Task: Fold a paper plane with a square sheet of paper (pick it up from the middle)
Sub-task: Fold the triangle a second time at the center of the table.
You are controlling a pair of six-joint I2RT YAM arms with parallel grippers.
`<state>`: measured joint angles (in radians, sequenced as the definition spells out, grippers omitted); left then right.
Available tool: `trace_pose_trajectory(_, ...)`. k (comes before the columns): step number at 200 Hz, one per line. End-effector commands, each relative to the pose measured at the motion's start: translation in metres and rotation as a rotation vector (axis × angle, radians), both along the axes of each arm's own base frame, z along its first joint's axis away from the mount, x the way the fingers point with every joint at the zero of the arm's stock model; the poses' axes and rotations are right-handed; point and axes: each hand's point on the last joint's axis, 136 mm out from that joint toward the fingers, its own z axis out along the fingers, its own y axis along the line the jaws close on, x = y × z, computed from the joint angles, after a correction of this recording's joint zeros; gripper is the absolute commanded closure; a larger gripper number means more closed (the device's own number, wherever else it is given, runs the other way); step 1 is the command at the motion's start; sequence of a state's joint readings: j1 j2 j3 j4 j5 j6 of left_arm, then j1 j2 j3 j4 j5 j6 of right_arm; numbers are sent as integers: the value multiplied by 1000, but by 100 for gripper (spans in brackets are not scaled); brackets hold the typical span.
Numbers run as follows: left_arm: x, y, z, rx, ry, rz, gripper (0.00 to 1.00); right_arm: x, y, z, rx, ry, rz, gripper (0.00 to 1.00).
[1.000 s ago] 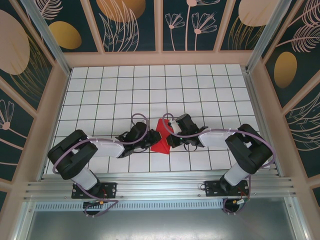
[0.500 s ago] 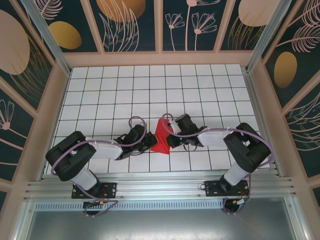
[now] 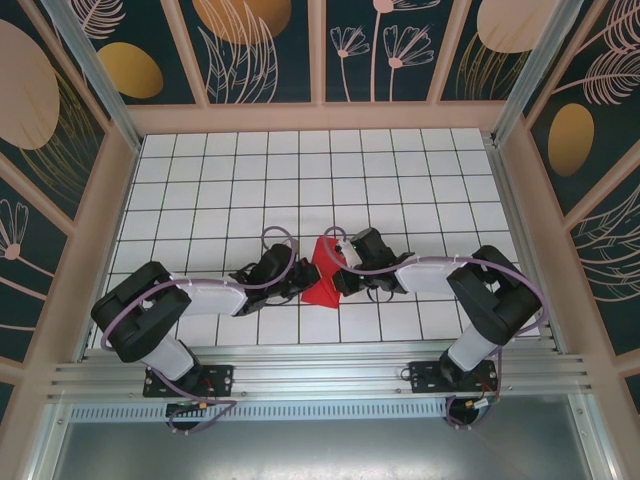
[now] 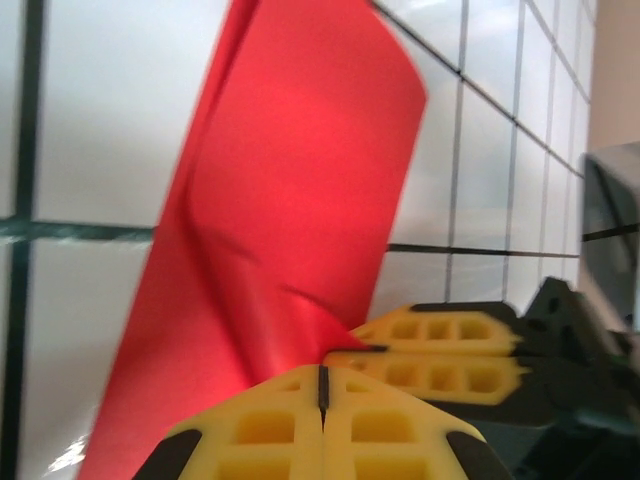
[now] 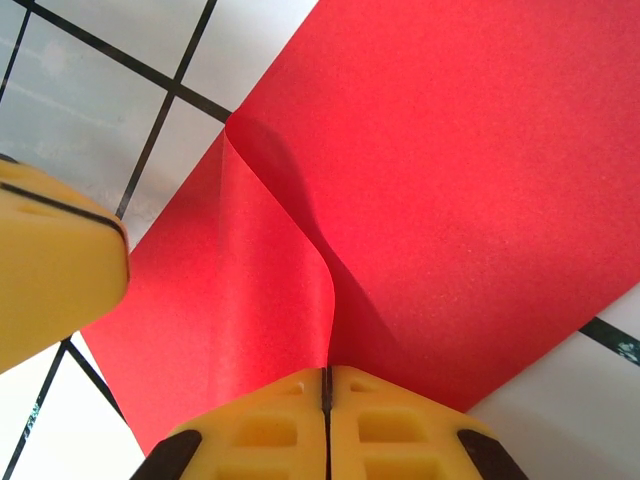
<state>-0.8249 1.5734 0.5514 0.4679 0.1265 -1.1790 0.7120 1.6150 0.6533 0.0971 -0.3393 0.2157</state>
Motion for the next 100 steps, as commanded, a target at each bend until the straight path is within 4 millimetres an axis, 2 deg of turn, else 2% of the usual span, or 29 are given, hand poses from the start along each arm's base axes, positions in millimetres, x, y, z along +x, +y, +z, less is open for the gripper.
trace_pose_trajectory(1, 11, -13, 16, -38, -36, -7, 100, 4, -2, -2, -9, 3, -13, 94)
trace_pose_trajectory(52, 17, -21, 6, -33, -4, 2, 99, 5, -1, 4, 5, -14, -11, 95)
trace_pose_trajectory(81, 17, -16, 3, -17, -2, 15, 100, 8, 2, 18, 26, -48, -3, 95)
trace_pose_trajectory(100, 14, -11, 2, -13, -4, 25, 100, 9, 2, 20, 22, -53, 5, 95)
